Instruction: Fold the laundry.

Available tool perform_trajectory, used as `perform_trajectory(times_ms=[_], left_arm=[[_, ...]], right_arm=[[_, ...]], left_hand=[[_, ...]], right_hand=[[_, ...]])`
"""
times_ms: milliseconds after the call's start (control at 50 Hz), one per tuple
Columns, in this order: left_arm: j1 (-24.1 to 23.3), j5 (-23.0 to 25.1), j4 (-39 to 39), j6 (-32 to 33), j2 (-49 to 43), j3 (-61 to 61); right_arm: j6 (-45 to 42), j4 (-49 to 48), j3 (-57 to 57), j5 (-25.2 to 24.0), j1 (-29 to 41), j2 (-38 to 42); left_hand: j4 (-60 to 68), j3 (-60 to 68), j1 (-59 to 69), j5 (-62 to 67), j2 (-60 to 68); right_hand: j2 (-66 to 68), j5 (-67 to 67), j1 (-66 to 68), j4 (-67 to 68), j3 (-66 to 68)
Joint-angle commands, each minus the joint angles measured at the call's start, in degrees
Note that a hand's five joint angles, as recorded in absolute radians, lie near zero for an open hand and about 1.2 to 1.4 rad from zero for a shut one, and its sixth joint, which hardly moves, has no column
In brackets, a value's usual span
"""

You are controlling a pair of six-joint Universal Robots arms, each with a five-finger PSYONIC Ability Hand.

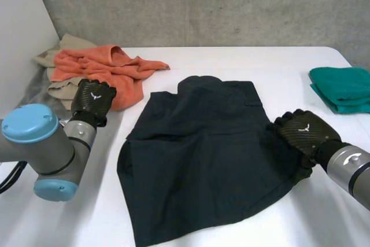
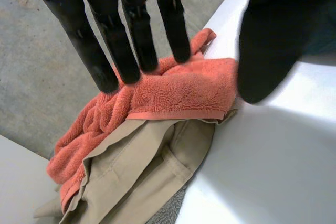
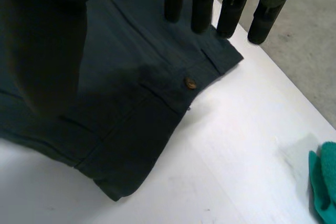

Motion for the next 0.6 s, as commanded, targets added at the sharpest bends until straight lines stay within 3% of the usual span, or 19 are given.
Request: perform_trajectory(times_ms=[20, 140, 320, 400, 480, 600], left_arm=[[-1.0, -0.3, -1.5, -1.3, 10.8, -6.7], [-5.7, -0.1, -8.1, -7.8, 25.3, -16.5], [-12.5, 3.1, -32.6, -16.8, 36.6, -23.1], [-15.3, 4.1, -36.8, -18.4, 38.3, -24.7], [-17.5, 3.9, -36.9, -18.5, 38.6, -26.2], [-18.5, 3.9, -36.2, -18.0, 36.7, -27.5]], right_arm=[[-6.3, -0.1, 1.7, -4.6, -2.4, 0.5], [-12.1, -0.2, 3.3, -7.3, -6.1, 0.8], [-14.5, -2.4, 3.5, -10.0, -6.9, 6.5], [-14.5, -4.4, 3.7, -10.0, -6.6, 8.2], [-14.3, -5.1, 3.8, -10.0, -6.5, 8.2], [-12.8, -6.0, 4.0, -10.4, -6.5, 8.4]], left_hand=[[-11.1, -10.6, -7.8, -11.0, -10.4], [-17.5, -17.0, -14.2, -17.4, -16.8], [-19.6, -19.1, -16.2, -19.4, -18.8], [-19.2, -18.7, -15.9, -19.1, -18.5], [-19.2, -18.7, -15.9, -19.1, -18.5], [-19.1, -18.6, -15.7, -18.9, -18.3]], right_hand=[[12.0, 11.4, 11.9, 11.8, 11.6], [14.2, 13.6, 14.1, 14.0, 13.8], [19.8, 19.2, 19.6, 19.5, 19.4], [27.5, 26.9, 27.3, 27.3, 27.1], [61.9, 61.3, 61.8, 61.7, 61.5], [62.3, 61.7, 62.2, 62.1, 61.9]])
